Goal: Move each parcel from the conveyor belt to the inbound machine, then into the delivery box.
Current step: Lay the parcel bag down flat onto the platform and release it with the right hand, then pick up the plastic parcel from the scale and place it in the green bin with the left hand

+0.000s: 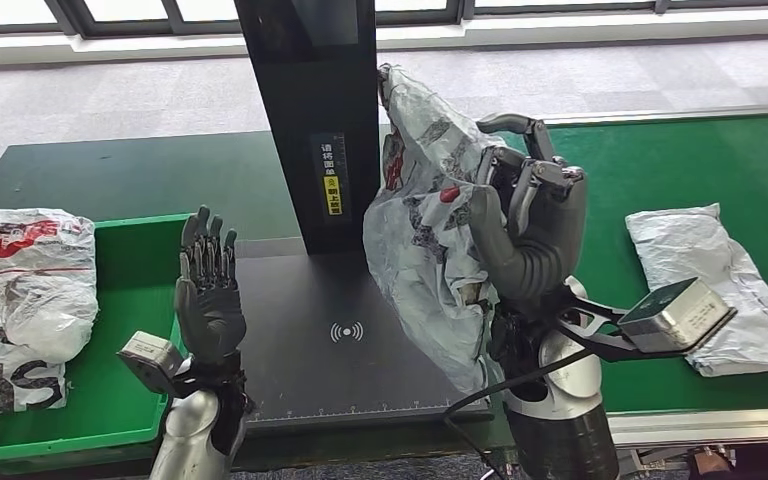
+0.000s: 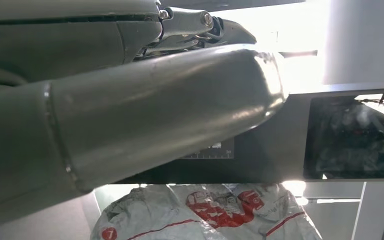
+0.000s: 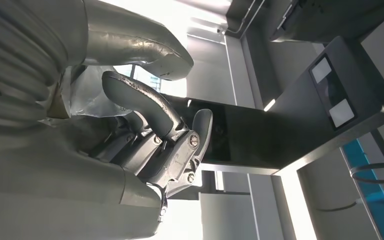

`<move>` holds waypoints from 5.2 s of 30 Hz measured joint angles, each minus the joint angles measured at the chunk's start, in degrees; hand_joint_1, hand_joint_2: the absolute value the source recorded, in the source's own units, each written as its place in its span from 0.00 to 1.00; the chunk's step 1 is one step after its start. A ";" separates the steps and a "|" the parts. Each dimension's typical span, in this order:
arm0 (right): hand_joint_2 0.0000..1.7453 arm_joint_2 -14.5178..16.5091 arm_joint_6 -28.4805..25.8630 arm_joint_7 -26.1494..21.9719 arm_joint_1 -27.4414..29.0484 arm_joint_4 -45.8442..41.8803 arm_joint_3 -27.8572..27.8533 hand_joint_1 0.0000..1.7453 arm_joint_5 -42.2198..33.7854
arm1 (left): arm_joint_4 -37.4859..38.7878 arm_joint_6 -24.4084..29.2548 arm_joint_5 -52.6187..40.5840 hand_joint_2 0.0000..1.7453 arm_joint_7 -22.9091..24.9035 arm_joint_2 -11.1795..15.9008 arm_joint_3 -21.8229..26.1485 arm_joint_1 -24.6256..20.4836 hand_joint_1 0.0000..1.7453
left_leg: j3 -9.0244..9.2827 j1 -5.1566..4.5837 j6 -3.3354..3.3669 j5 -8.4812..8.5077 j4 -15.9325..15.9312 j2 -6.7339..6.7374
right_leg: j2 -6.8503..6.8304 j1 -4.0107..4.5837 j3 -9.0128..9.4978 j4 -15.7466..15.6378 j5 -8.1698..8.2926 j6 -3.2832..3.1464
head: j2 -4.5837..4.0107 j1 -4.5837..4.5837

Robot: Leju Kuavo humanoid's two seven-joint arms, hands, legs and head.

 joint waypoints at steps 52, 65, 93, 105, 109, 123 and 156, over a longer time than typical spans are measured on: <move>1.00 -0.05 6.72 8.95 19.84 26.23 -2.89 0.00 4.45 | -0.33 4.37 -0.63 0.00 -0.80 2.40 -2.89 1.98 0.00 | -0.05 0.00 0.02 -0.07 -0.03 -0.01 | -0.05 -0.01 -0.03 -0.02 -0.09 0.04 | 0.00 0.00; 0.00 -0.25 6.08 9.20 19.93 28.24 -1.32 0.00 8.71 | -0.69 3.09 -2.47 0.00 -0.49 2.44 -5.33 2.00 0.00 | -0.05 0.00 0.02 -0.08 -0.03 0.01 | -0.04 -0.01 -0.05 -0.03 -0.09 0.04 | 0.00 0.00; 1.00 -2.45 -18.72 -2.17 37.09 -4.09 -2.63 0.00 21.46 | -2.60 7.01 -5.58 0.00 4.71 2.57 -8.99 5.51 0.00 | 0.01 -0.02 0.07 -0.20 -0.03 0.08 | -0.02 -0.02 -0.02 -0.06 -0.19 0.03 | 0.00 0.00; 1.00 -2.03 -23.67 -3.76 37.13 -10.06 -3.50 0.00 18.03 | 3.58 16.03 -42.50 1.00 14.96 3.93 -13.15 2.38 0.00 | 0.00 -0.04 0.08 -0.21 -0.02 0.05 | -0.03 -0.04 -0.02 -0.07 -0.20 0.03 | 0.00 0.00; 1.00 -2.08 -23.04 -3.76 37.15 -12.15 -3.50 0.00 17.95 | 10.72 20.31 -63.76 1.00 25.20 4.02 -16.70 0.00 0.00 | 0.03 -0.06 0.08 -0.21 -0.02 0.07 | 0.00 -0.05 0.00 -0.07 -0.19 0.04 | 0.00 0.00; 1.00 -2.08 -21.21 -3.76 38.55 -14.67 -3.50 0.00 17.01 | 30.24 18.77 -74.30 1.00 29.92 3.31 -18.63 -7.47 1.00 | 0.05 -0.05 0.08 -0.21 -0.02 0.07 | 0.00 -0.05 0.05 -0.06 -0.19 0.04 | 0.00 0.00; 1.00 -2.05 -18.14 -3.76 39.12 -14.91 -3.62 0.00 13.53 | 22.08 33.50 -70.68 1.00 22.66 2.48 -18.58 -4.47 1.00 | 0.14 -0.05 0.09 -0.21 -0.03 0.07 | -0.01 -0.04 0.14 -0.06 -0.19 0.04 | 0.00 0.00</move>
